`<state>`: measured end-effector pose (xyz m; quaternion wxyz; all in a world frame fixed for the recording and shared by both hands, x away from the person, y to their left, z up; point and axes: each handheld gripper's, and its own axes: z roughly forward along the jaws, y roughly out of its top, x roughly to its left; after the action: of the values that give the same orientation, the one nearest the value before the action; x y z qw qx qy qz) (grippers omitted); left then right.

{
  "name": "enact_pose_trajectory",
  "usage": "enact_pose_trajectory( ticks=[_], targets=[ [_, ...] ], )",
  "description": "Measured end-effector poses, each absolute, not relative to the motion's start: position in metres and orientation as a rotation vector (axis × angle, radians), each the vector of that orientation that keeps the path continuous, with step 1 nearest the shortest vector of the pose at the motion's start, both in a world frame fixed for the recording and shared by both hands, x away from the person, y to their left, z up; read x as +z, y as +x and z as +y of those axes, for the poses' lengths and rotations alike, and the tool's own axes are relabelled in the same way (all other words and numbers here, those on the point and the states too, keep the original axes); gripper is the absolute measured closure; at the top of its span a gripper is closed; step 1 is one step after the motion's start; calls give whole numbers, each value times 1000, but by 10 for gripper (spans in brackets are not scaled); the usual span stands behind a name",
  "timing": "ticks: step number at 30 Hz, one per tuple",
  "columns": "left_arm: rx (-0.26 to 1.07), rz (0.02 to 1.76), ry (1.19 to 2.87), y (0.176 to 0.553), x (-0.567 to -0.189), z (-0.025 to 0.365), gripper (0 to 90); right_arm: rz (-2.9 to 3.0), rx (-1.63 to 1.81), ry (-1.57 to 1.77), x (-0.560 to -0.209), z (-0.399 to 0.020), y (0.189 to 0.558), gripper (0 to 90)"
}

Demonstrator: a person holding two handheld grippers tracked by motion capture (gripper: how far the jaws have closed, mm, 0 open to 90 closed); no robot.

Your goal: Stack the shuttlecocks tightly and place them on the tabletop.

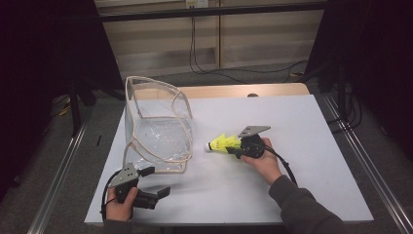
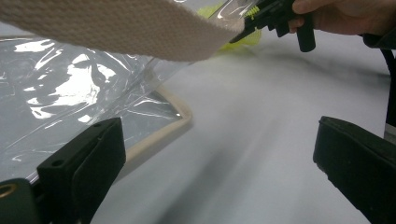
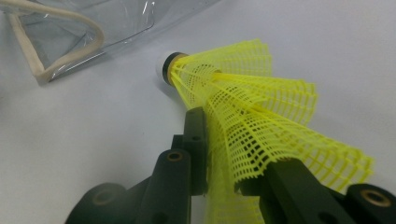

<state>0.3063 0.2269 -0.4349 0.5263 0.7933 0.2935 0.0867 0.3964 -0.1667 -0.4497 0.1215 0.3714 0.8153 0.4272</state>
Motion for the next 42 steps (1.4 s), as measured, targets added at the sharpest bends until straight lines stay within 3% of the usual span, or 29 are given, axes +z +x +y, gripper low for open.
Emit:
enact_pose_trajectory(
  ticks=[11, 18, 42],
  targets=[
    [206, 702, 1900, 307, -436, 227, 24, 2346, 1261, 1120, -454, -161, 399, 635],
    [209, 709, 1899, 308, -437, 228, 24, 2318, 1265, 1141, -455, -159, 402, 787],
    [207, 707, 1896, 306, -435, 229, 25, 2358, 1326, 1075, -414, -169, 395, 796]
  ],
)
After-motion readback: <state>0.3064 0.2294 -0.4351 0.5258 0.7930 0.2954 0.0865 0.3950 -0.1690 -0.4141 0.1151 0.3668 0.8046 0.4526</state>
